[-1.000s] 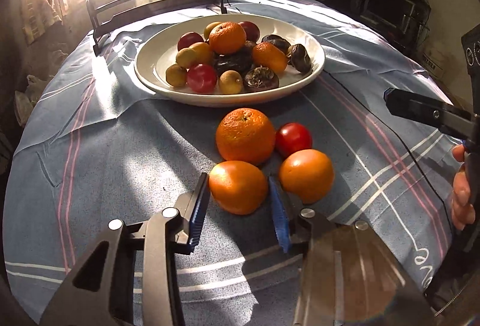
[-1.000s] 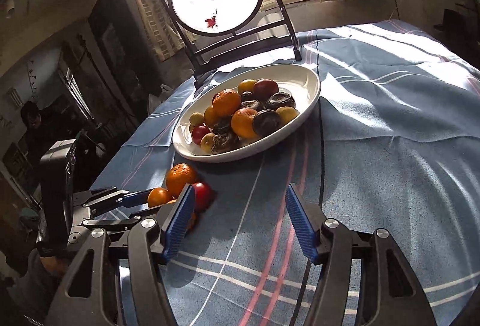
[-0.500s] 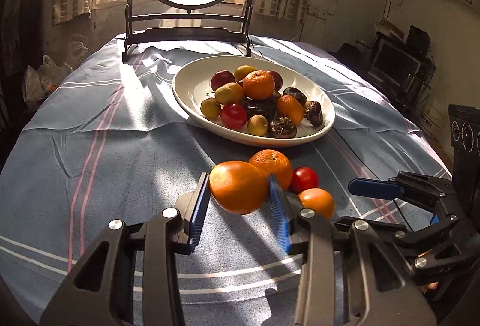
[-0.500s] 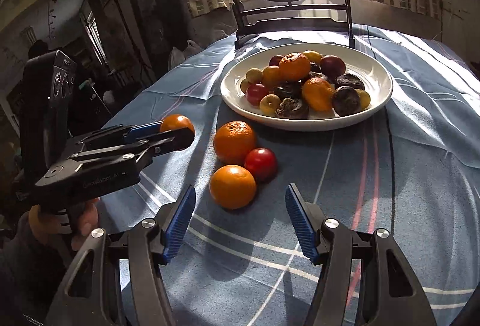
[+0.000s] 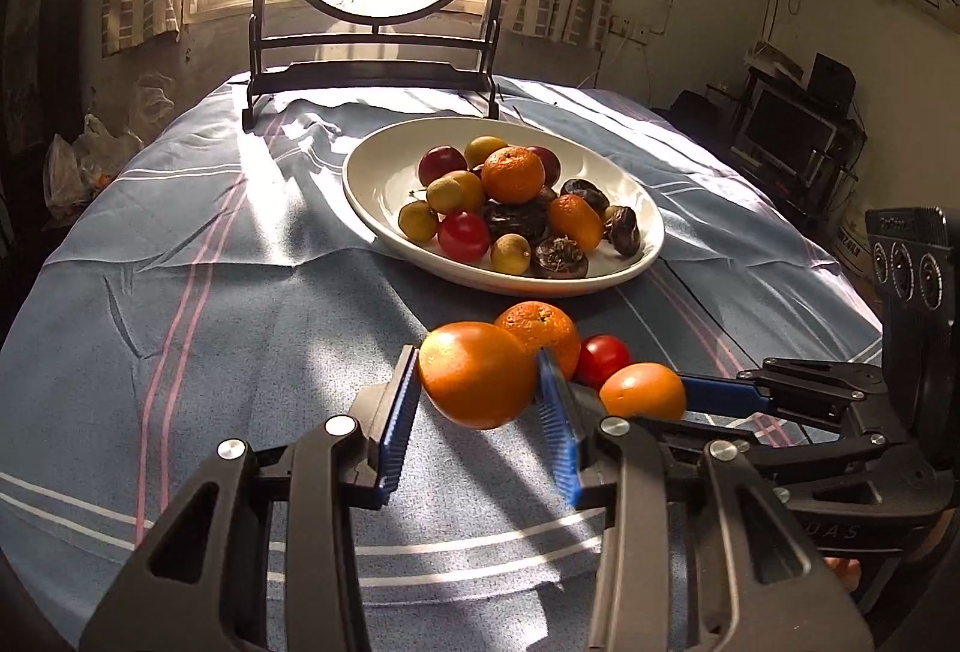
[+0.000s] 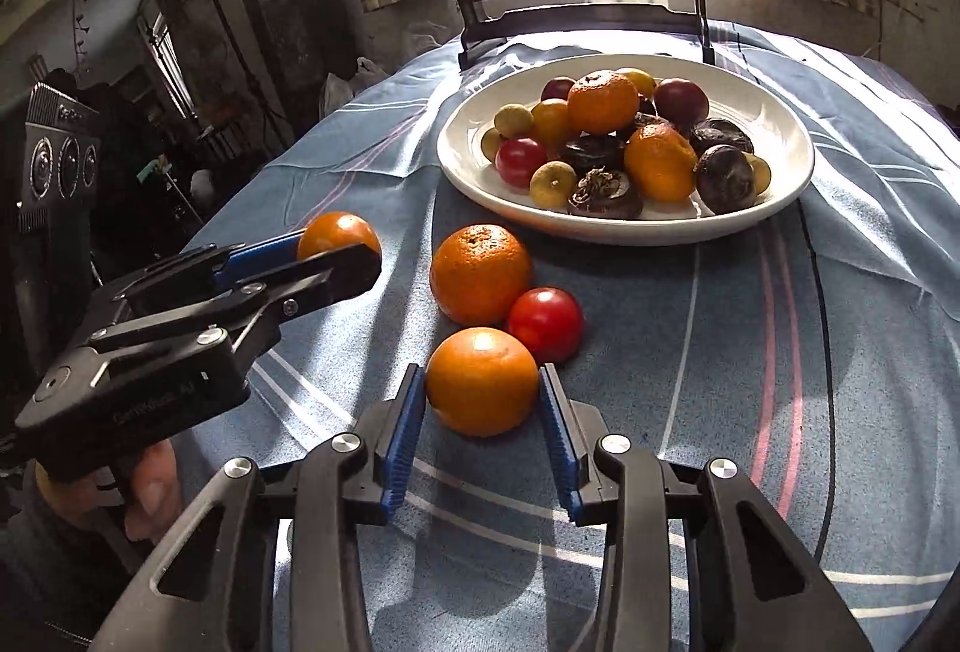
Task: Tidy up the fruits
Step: 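Place the orange on the plate with left tool while right tool releases its orange there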
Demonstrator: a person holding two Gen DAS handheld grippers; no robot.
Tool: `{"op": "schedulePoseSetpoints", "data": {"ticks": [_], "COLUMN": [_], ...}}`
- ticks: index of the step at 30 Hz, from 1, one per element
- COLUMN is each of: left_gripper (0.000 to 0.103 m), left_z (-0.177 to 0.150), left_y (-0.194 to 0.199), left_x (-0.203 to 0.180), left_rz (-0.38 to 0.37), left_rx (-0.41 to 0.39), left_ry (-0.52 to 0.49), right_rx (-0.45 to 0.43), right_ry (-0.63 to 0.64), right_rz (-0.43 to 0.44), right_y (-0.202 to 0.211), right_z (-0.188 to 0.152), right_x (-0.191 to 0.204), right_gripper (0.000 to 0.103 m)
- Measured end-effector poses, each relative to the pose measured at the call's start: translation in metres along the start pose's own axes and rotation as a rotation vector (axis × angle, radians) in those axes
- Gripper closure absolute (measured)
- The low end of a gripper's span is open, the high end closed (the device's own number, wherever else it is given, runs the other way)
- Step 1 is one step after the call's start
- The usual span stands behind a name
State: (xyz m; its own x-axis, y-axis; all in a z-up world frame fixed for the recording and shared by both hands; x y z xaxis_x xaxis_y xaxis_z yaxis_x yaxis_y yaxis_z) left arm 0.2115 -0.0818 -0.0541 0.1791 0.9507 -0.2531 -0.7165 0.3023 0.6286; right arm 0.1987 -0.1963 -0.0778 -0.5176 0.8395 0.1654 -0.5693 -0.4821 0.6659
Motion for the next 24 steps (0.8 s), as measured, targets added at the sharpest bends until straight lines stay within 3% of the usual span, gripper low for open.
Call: {"op": "schedulePoseSetpoints", "data": {"ticks": [4,9,14,20,22,24], "left_gripper": [0.065,0.065,0.065,0.065,0.061,0.047], "left_z": [0.0,0.012,0.054,0.108,0.115,0.117], "left_y": [0.0,-0.01,-0.033,-0.076,-0.088,-0.089], "left_x": [-0.001,-0.002,-0.007,0.005,0.012,0.019], "left_rz": [0.003,-0.013,0.001,0.019,0.027,0.047], "left_rx": [0.008,0.033,0.004,0.03,0.053,0.054], "left_ry": [-0.006,-0.008,-0.023,0.031,0.062,0.081], "right_rx": [-0.021,-0.078,-0.115,-0.088,-0.092,-0.111], "right_ry": [-0.05,-0.103,-0.122,-0.183,-0.205,-0.218], "right_rz": [0.011,-0.045,-0.084,-0.12,-0.109,-0.111], "right_y": [0.011,0.034,0.033,-0.009,-0.017,-0.014], "right_z": [0.0,0.025,0.075,0.118,0.125,0.126], "right_x": [-0.013,-0.055,-0.091,-0.126,-0.131,-0.131], "right_gripper": [0.065,0.065,0.065,0.063,0.056,0.051]}}
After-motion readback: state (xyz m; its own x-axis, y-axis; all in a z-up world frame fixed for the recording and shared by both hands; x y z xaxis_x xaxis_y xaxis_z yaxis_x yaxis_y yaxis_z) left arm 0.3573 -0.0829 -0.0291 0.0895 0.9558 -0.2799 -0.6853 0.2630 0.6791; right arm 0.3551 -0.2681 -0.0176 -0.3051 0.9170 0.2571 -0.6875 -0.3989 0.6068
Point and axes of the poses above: each gripper's, at about its wrist camera, not at the fingertips, and y roughly against the way its jaws point, x to its left, z to its top, the point moved 8 cm from there along -y, roughly the way its jaws point, and after that the axes turned 8 degrees about y, right-handed, at the moved point
